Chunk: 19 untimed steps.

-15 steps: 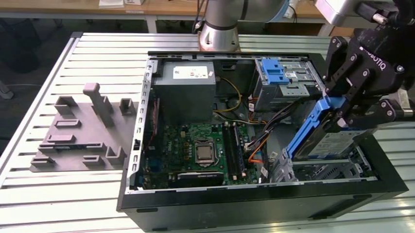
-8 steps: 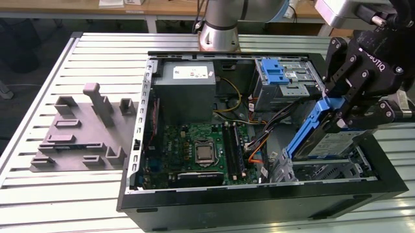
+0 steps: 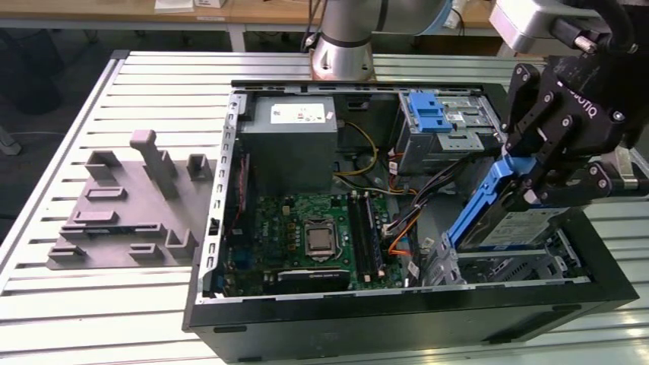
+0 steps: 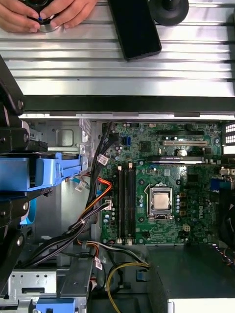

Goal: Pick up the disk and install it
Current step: 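Insert the disk into the insertion slot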

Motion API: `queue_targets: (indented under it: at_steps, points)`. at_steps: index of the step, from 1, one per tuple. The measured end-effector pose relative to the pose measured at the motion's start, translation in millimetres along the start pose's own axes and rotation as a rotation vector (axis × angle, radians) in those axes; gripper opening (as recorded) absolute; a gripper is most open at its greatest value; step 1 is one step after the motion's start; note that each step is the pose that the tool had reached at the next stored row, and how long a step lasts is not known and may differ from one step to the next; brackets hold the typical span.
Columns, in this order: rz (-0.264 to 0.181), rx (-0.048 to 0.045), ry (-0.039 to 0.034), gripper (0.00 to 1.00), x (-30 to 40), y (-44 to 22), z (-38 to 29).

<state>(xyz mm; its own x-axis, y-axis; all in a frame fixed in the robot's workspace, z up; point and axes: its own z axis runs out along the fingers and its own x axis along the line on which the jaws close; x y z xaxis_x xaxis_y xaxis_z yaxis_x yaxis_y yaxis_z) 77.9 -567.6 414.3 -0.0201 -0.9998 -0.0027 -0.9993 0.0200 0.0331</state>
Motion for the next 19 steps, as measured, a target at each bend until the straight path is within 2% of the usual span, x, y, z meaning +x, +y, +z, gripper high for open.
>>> queue_targets:
  at_steps: [19]
  points:
    - [0.0,-0.0001,0.0,0.36,0.0,-0.9,16.7]
